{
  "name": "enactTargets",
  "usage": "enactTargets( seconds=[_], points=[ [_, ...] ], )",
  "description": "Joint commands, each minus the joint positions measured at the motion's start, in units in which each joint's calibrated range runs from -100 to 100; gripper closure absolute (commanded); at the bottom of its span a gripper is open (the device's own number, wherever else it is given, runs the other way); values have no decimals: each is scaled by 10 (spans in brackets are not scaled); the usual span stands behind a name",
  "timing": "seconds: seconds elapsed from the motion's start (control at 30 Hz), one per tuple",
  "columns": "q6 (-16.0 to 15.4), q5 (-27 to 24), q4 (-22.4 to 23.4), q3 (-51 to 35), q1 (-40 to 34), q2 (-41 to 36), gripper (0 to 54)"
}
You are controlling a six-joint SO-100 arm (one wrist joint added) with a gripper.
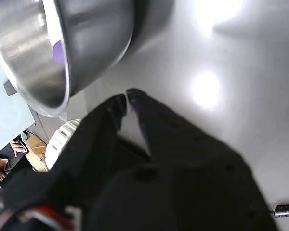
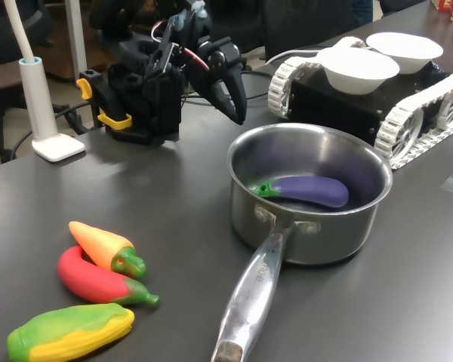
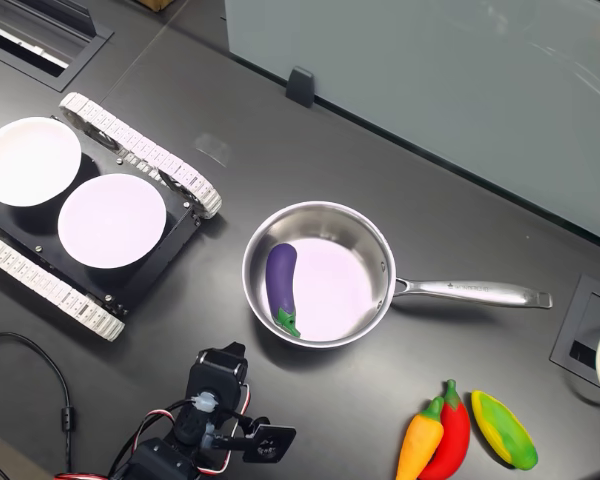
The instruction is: Pick up the chilli and place them in the pan
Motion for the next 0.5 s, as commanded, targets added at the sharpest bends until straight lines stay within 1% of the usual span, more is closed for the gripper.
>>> enactTargets(
  seconds=[0.0, 0.07, 0.27, 0.47],
  points=[
    [-19, 6, 13, -77, 18, 29, 536],
    [-33, 13, 21, -99, 40, 38, 536],
    [-40, 21, 48, -178, 69, 80, 536],
    [-62, 30, 69, -244, 113, 123, 536]
  ],
)
